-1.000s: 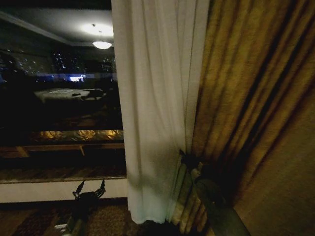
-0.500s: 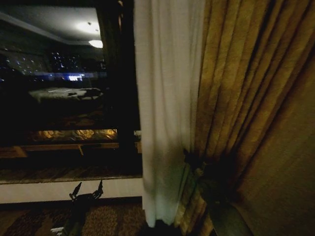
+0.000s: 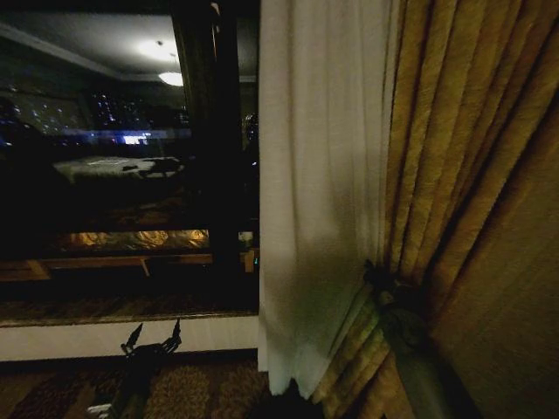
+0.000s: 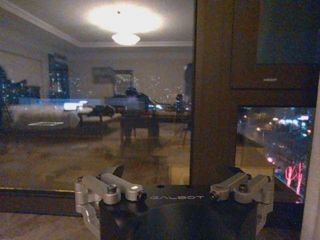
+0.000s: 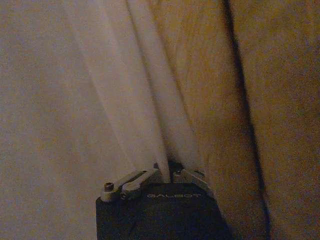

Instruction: Open the curtains by pulling them apart, changing their state from closed to fully open.

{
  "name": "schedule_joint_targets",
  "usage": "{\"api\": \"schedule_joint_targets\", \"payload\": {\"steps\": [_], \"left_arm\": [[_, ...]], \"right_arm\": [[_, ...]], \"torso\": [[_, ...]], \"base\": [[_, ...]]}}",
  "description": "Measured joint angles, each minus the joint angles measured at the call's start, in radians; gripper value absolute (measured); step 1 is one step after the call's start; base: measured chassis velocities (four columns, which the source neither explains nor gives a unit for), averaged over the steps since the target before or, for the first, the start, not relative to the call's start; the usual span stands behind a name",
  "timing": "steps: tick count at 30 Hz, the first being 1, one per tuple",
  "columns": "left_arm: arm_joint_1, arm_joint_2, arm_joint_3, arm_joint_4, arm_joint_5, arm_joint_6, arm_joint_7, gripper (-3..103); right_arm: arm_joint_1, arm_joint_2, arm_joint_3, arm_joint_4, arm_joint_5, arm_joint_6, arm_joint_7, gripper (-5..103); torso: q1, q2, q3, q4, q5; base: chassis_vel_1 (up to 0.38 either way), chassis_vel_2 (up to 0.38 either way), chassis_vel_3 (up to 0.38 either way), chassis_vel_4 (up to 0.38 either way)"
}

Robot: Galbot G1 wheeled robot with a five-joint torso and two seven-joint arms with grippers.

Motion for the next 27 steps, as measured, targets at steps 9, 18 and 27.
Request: {"api": "schedule_joint_targets", "payload": {"steps": [9,18,27], "left_arm": [[-0.002,0.000,0.005,0.000,0.000,0.000,0.001,100],[-0.005,0.000,0.002,-0.013,0.004,0.001,0.027,100],[0.002,0.000,-0.001,-0.010,0.007,0.004,0.028,100]], "right_arm": [[-0.162,0.041,-0.111,0.189,-0.036,-0.030,-0.020,31],[-0.182,0.070,-0.194,0.246,-0.250,-0.022,-0.050,80],[-0.180,0.089,-0.207,0.221,-0.293,-0.005,-0.049,100]], "torso": [[0.000,0.000,0.000,-0.0001,0.0000],[0.000,0.000,0.000,0.0002,0.0000],[0.000,0.000,0.000,0.0002,0.0002]], "base": [[0.000,0.000,0.000,0.000],[0.000,0.000,0.000,0.000],[0.065,0.057,-0.082,-0.077]]}}
